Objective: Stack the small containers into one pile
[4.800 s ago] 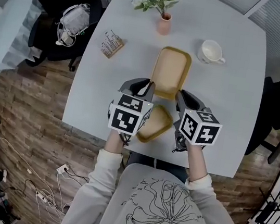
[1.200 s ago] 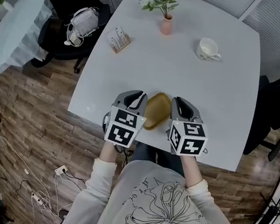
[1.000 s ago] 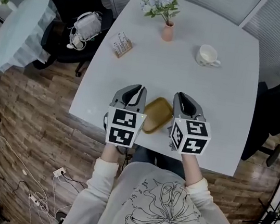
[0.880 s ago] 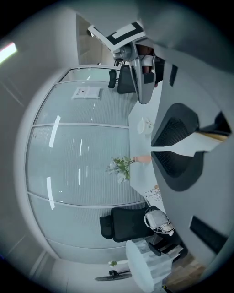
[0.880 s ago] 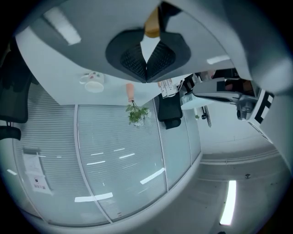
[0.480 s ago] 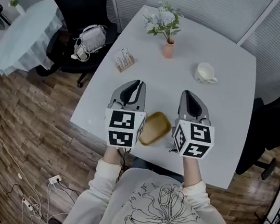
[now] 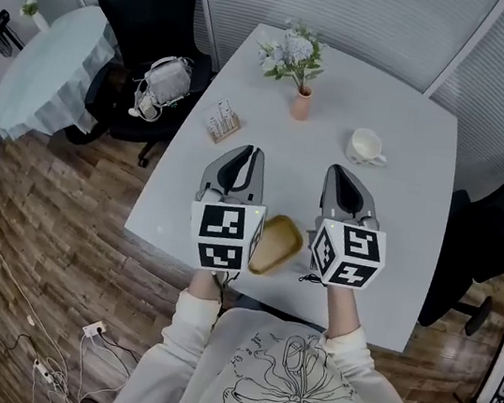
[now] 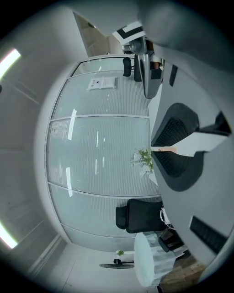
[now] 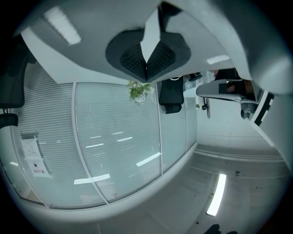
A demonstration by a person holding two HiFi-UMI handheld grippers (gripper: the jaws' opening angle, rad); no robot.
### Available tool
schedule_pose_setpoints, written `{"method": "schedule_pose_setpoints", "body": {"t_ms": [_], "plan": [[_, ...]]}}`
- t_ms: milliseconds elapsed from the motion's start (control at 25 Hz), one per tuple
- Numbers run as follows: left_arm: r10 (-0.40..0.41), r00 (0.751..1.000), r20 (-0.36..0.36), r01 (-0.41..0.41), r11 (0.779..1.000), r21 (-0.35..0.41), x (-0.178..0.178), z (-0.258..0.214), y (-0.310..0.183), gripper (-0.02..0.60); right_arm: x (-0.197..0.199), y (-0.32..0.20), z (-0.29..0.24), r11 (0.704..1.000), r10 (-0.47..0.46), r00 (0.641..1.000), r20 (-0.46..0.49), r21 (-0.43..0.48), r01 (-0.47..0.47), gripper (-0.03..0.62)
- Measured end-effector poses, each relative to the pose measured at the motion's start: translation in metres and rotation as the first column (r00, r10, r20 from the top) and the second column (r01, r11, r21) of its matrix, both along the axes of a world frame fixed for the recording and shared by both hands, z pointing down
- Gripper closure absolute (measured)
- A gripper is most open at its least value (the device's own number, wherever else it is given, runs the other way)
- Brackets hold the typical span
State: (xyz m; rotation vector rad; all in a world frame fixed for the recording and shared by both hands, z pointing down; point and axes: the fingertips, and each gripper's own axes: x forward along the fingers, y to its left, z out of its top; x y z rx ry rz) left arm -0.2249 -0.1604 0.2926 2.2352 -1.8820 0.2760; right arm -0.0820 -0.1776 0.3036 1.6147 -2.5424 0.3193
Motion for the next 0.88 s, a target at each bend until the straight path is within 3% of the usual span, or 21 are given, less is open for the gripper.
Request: {"method": "schedule_pose_setpoints", "body": {"t_ms": [880], "plan": [[0.021,1.000,-0.001,-0.021,1.000,-0.001,0.015,0.000,-0.001,0.545,0.016,-0.006,0.002,1.000,0.031,0.999,0.043,-0.006,-0.031,0.583]]}}
